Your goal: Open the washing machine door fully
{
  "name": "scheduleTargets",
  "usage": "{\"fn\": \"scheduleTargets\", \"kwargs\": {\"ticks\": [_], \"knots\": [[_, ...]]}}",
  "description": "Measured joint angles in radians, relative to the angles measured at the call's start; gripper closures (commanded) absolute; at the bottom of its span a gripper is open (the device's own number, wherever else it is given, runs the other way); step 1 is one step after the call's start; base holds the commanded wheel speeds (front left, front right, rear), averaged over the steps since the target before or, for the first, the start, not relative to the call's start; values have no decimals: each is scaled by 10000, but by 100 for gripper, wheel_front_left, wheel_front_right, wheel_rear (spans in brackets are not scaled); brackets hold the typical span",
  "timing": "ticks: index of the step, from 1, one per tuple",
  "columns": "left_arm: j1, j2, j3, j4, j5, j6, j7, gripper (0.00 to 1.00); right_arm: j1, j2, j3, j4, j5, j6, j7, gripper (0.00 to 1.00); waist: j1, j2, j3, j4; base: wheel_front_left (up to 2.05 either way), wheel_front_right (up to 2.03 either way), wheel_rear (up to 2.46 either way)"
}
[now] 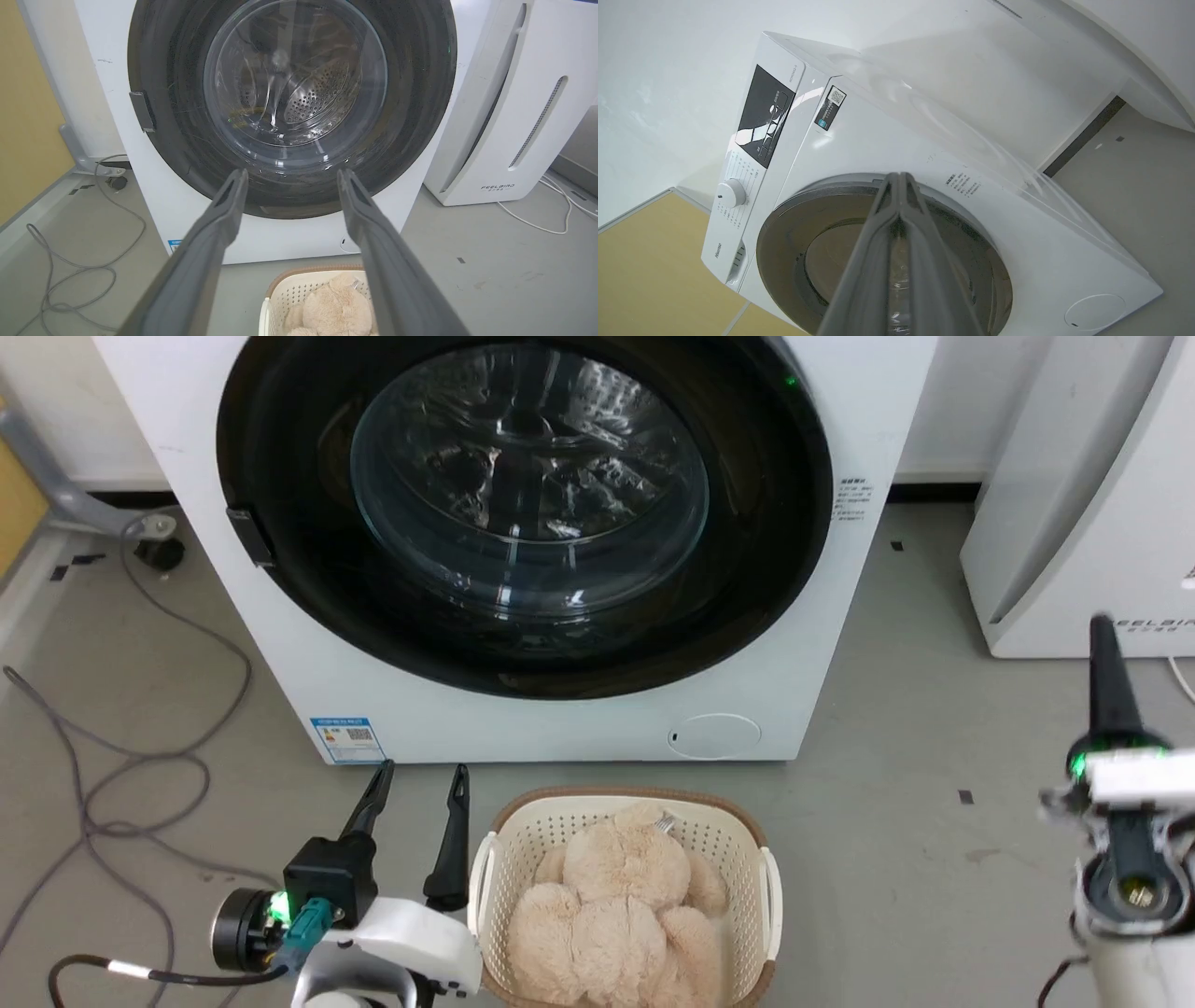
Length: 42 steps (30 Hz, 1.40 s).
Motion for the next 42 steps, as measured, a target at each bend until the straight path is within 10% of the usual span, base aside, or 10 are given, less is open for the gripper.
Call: {"fn": "scheduleTargets", "kwargs": {"ticks": [22, 42], "knots": [[-1080, -2, -362, -481, -163, -159, -449, 0, -6390, -2550, 4088, 4245, 3335, 0, 951, 100, 1, 0, 1606, 437, 0, 0, 0], [-1859, -2, -836, -541, -575, -157, -880, 0, -11100, -2571, 7802, 8088, 5265, 0, 4606, 100, 1, 0, 2737, 713, 0, 0, 0]]}}
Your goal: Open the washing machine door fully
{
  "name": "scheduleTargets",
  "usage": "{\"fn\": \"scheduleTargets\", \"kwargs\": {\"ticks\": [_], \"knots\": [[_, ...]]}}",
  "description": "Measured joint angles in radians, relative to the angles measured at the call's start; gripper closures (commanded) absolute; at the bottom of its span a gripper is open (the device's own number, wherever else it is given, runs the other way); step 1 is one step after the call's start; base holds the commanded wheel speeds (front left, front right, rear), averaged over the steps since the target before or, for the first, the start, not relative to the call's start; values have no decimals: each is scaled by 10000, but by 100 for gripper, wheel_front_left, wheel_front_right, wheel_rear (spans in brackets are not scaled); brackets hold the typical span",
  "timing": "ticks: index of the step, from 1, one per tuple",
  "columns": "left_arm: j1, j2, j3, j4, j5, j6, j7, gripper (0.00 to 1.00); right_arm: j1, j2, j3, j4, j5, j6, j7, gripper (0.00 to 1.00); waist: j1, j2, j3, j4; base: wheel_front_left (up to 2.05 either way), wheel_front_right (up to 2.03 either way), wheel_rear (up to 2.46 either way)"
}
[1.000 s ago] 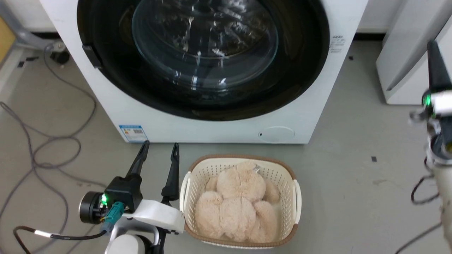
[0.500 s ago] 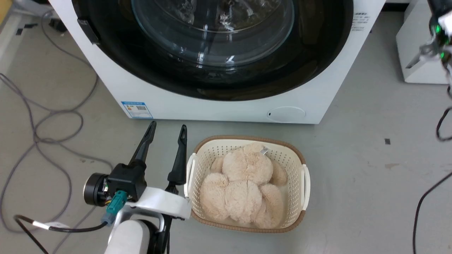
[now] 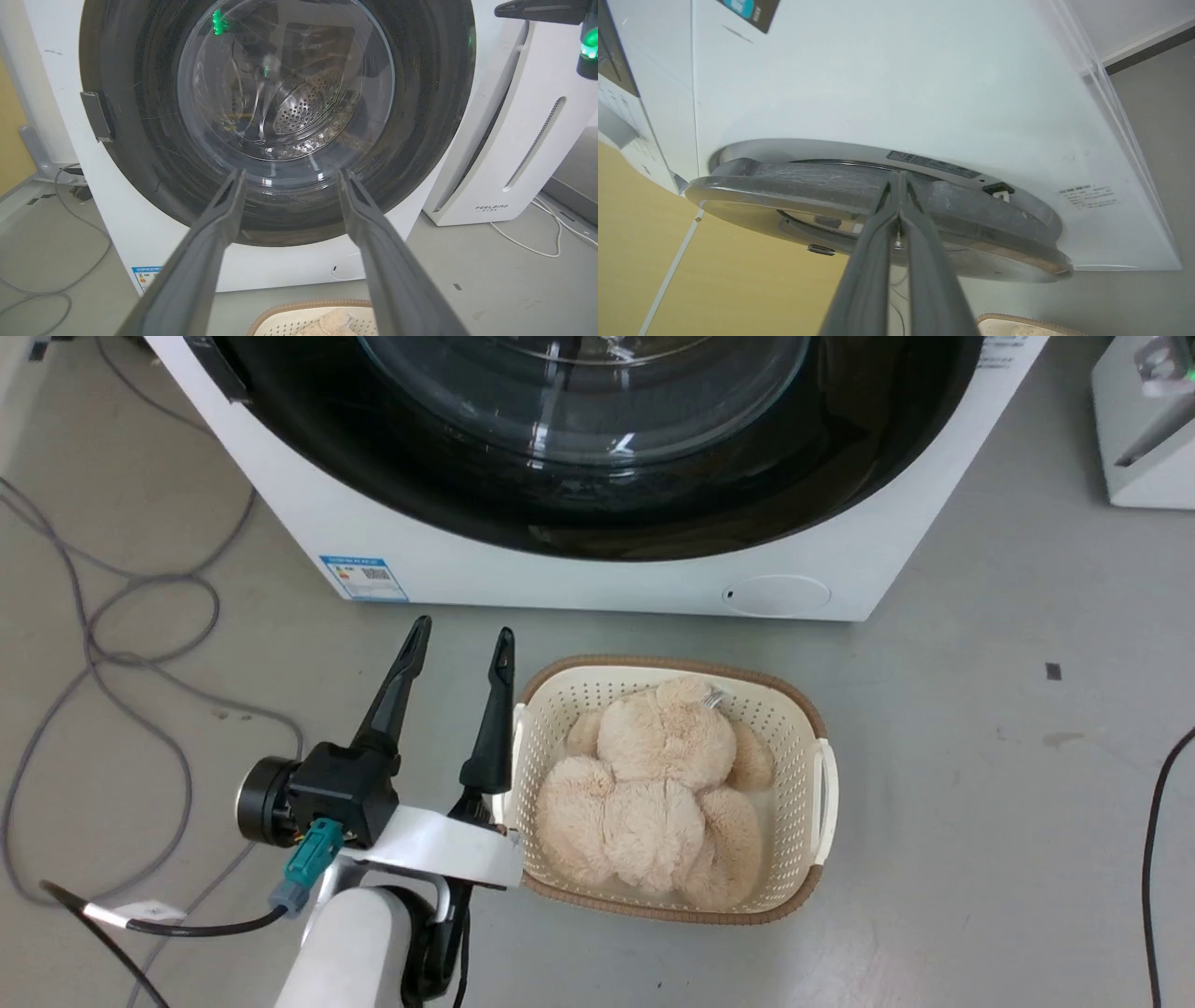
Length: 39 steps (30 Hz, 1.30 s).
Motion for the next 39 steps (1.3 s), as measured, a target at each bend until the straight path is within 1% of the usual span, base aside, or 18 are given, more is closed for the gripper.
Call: {"fn": "scheduleTargets", "kwargs": {"ticks": [5, 11, 18, 31, 39], "knots": [[-151, 0, -121, 2, -92, 2, -98, 0, -756, 186, 786, 587, 437, 0, 508, 100, 0, 0, 237, 74, 0, 0, 0], [-380, 0, -251, 4, -222, 12, -230, 0, -1485, 418, 1753, 1252, 947, 0, 798, 100, -1, 0, 537, 148, 0, 0, 0], [-570, 0, -412, 25, -330, 12, -349, 0, -1982, 416, 2683, 1904, 1714, 0, 1262, 100, 0, 0, 870, 273, 0, 0, 0], [-576, 0, -456, 150, -395, 88, -349, 0, -1946, 548, 3133, 2054, 1804, -12, 2092, 100, -1, 0, 707, 286, 0, 0, 0], [-556, 0, -474, 328, -395, 86, -349, 0, -1692, 761, 3175, 2025, 1845, -13, 2196, 100, -1, 0, 394, 252, 0, 0, 0]]}}
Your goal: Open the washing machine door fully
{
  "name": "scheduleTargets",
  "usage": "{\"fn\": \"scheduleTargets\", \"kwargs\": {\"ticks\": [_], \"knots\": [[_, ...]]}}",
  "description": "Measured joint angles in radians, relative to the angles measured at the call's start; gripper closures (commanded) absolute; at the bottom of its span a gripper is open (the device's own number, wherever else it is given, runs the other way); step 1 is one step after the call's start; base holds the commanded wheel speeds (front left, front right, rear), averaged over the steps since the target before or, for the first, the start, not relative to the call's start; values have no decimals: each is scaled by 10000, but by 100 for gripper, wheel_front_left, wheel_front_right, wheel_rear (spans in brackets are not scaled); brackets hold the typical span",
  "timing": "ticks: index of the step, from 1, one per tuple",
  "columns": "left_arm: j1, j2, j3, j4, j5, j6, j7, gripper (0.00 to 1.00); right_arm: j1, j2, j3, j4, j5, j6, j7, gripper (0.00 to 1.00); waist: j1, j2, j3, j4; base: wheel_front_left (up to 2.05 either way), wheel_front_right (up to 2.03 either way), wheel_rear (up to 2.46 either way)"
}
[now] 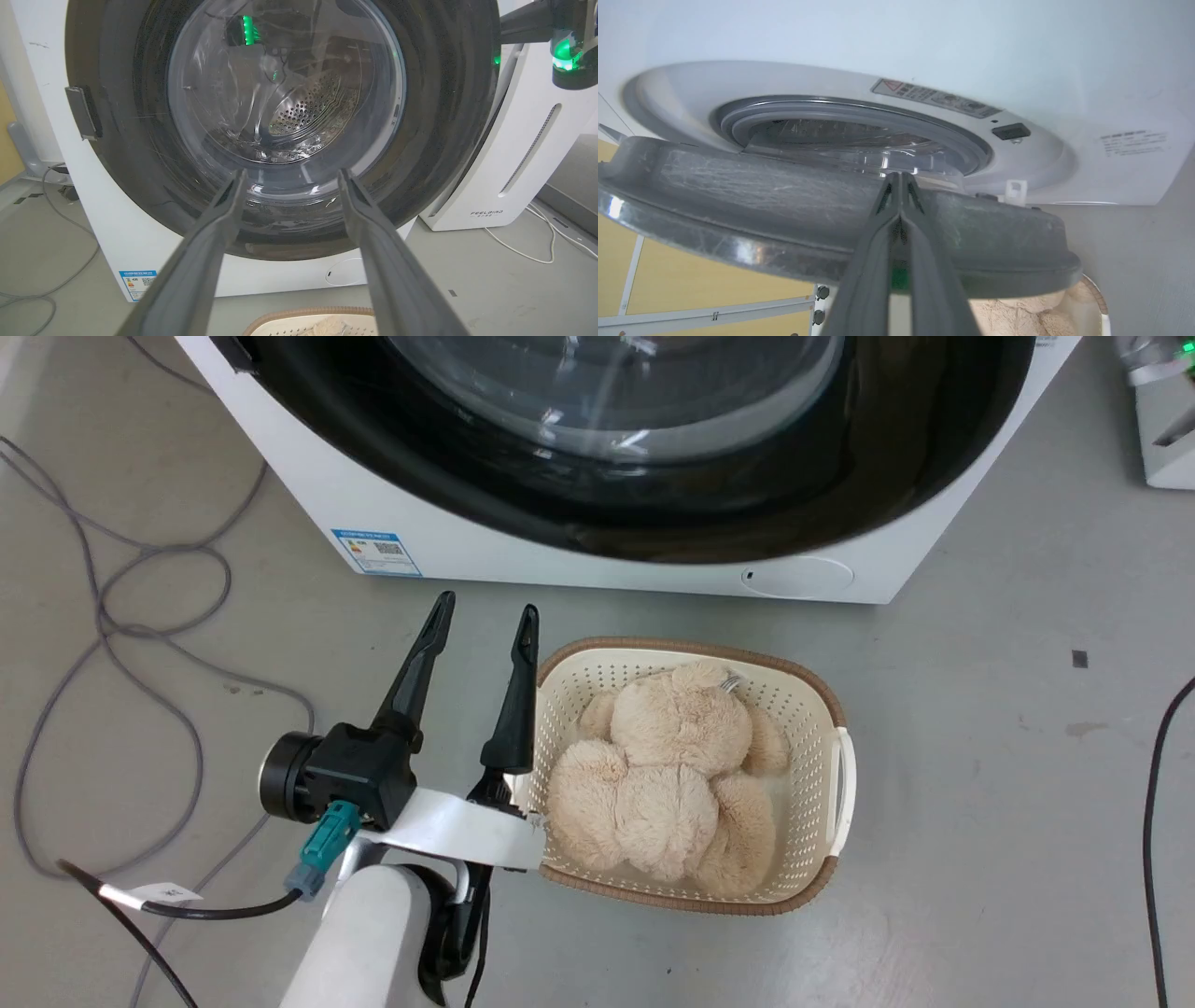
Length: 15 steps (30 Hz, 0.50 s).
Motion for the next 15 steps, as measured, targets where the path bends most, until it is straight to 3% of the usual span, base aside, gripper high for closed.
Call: {"fn": "scheduleTargets", "kwargs": {"ticks": [7, 15], "knots": [[24, 0, -44, 98, 0, -2, 0, 0, 384, 401, -96, -510, 102, 6, 48, 100, 0, 0, -181, -13, 0, 0, 0], [113, -2, -96, 290, 0, -15, 0, 0, 933, 374, -50, -1129, 98, 8, 372, 100, 0, 0, -508, 64, 0, 0, 0]]}}
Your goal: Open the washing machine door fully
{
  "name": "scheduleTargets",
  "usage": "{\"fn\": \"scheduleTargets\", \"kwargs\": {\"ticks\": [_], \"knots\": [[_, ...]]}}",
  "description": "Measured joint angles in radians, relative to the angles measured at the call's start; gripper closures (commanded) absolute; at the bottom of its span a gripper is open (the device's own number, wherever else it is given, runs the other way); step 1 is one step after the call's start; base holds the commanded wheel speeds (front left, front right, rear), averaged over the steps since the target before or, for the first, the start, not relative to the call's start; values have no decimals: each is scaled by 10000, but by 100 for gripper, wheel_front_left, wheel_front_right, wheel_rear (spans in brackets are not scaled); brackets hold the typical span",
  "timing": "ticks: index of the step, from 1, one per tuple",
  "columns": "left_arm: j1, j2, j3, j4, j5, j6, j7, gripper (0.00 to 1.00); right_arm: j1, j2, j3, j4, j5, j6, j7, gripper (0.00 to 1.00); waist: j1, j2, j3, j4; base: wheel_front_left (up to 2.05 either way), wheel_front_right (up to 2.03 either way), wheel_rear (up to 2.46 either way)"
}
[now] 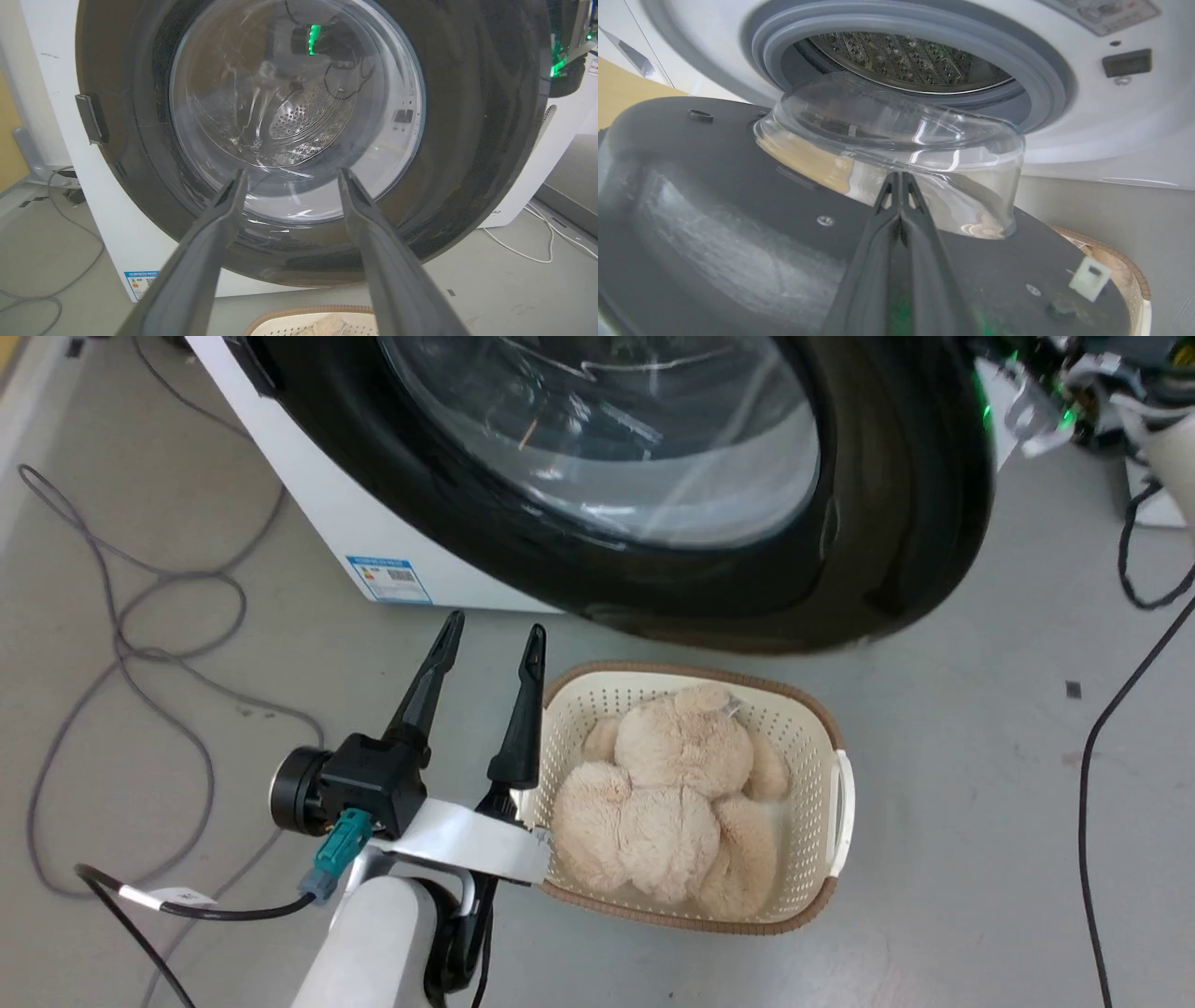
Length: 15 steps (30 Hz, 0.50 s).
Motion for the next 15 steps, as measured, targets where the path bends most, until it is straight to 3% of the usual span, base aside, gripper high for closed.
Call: {"fn": "scheduleTargets", "kwargs": {"ticks": [15], "knots": [[1385, 25, 153, 709, 226, -178, 0, 0, 2714, -199, 305, -2259, 422, 4, 642, 100, -1, 0, -1696, 282, 0, 0, 0]]}}
